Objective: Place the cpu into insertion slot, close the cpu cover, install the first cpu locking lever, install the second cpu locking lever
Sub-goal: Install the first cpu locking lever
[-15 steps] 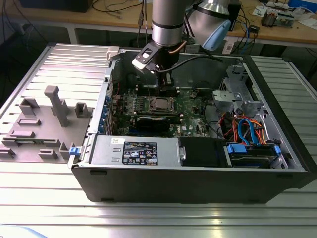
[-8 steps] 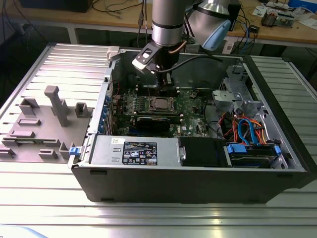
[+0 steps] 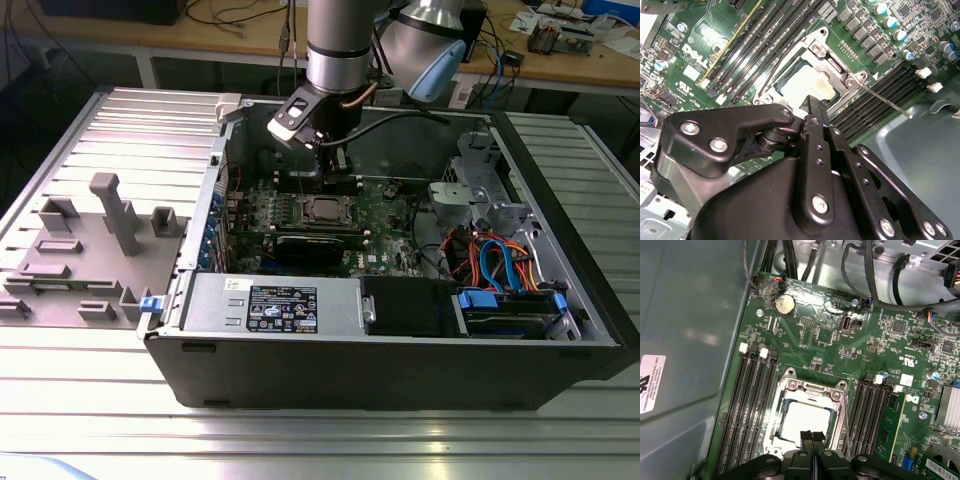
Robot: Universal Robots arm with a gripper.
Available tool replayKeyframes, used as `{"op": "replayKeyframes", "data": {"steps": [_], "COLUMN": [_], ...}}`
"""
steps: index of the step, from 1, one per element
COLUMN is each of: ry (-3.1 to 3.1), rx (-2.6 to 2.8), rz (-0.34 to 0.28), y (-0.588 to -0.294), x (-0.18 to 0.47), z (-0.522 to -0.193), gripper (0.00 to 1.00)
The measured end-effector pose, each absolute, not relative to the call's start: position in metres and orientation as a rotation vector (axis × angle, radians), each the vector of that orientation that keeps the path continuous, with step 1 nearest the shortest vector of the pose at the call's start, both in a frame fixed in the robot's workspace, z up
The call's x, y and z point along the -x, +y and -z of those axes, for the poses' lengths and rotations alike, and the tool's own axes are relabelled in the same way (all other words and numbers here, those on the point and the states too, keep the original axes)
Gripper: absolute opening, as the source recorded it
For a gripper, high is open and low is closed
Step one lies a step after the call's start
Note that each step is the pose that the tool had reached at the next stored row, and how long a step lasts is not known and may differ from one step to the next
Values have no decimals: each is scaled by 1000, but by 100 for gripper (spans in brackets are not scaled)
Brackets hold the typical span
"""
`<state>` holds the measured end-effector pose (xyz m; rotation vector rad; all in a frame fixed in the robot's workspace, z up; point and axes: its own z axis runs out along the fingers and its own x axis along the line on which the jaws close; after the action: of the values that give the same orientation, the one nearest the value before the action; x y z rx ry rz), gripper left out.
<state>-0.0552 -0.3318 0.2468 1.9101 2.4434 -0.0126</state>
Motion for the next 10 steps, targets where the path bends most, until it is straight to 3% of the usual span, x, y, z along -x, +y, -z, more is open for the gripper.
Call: {"op": "replayKeyframes", "data": {"steps": [10], "ry": [2477], "rx": [-1867], "rz": [12], "y": [-332], "x": [55], "z": [-247], "gripper": [11]}}
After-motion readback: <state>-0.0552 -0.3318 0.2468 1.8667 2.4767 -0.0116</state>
